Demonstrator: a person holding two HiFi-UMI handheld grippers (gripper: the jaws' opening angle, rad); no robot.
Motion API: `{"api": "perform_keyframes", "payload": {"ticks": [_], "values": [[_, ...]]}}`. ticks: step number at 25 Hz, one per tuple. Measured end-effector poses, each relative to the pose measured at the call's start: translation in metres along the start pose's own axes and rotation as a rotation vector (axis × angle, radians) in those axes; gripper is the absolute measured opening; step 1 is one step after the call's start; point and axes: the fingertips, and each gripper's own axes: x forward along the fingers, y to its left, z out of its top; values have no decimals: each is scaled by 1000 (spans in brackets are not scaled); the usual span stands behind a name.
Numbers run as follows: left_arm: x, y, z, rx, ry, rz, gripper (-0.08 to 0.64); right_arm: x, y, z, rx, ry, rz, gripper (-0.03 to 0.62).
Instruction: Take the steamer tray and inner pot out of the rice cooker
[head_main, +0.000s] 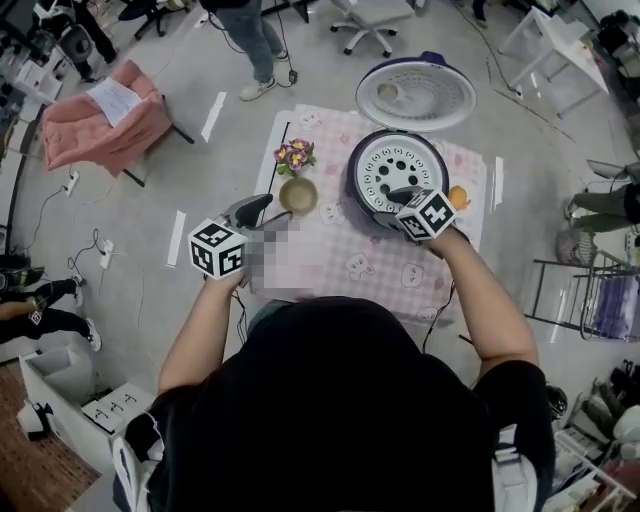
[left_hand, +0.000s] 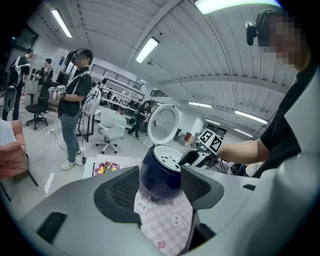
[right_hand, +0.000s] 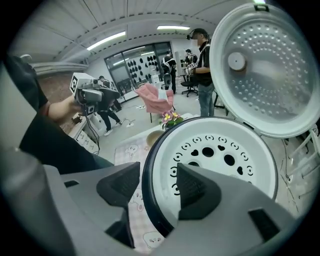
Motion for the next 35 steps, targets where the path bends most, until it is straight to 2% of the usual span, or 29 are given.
{"api": "perform_keyframes", "payload": {"ticks": [5,15,20,32,33,35], "values": [[0,-2,-7,-16,-1,-7,265,19,8,-8,-36,91,47,235],[-13,10,-9,-79,-37,9,265,32,9,-16,-91,236,67,213],[-11,6,-17,-100,-38,-11,265,36,10,-20,-107,288,84,212],[-10,0,-16,-109,-29,-57,265,19,12,-14,-114,283,64,149],[-10,-1,-15,-107,-29,-60,265,17,10,-13,-114,277,54,110],[-8,-2,-15,-101,-27,-67,265,12,7,-12,-113,270,46,94]]}}
